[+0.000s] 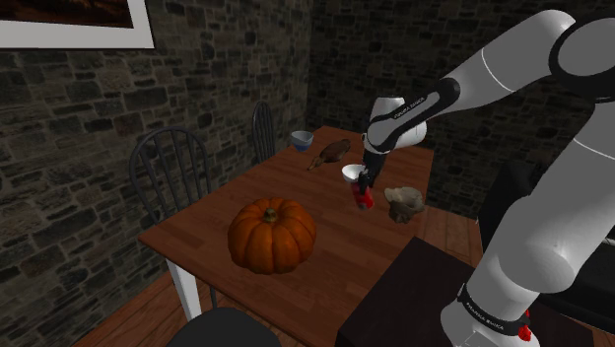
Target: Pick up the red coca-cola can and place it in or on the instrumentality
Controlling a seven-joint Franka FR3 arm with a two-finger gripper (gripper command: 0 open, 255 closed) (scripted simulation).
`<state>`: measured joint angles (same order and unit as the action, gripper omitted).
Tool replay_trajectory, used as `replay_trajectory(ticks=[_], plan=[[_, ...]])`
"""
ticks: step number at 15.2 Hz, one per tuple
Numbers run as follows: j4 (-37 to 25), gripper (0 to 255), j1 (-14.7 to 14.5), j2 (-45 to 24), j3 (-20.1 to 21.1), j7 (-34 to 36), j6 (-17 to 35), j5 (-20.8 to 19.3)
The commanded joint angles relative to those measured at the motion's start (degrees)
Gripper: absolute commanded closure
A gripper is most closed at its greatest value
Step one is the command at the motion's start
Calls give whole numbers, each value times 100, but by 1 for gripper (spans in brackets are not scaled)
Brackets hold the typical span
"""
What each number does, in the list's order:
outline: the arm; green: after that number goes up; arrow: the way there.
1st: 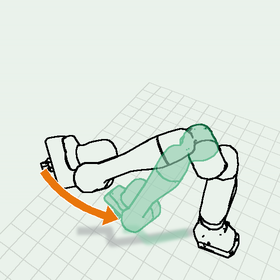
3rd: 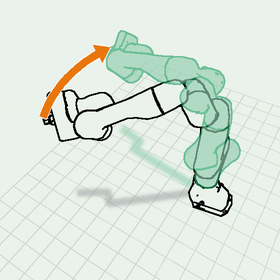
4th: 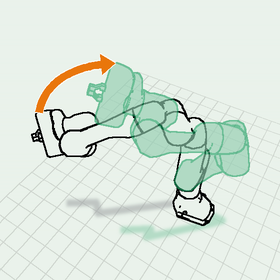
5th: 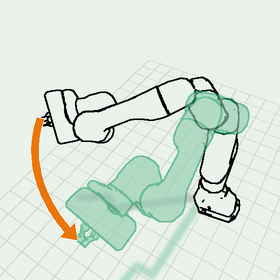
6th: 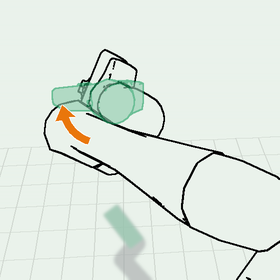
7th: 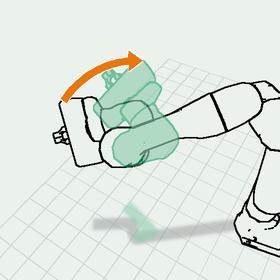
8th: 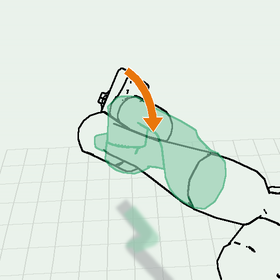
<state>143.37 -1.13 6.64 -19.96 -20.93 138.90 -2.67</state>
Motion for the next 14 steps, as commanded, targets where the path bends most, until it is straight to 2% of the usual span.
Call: replay_trajectory(ticks=[1, 10, 14], plan=[[-32, 255, 10, 156, 18, 58, -182, -67], [-331, 255, 40, 615, 87, 179, -924, -211], [-456, 255, 297, 605, -293, -420, -1019, -276]])
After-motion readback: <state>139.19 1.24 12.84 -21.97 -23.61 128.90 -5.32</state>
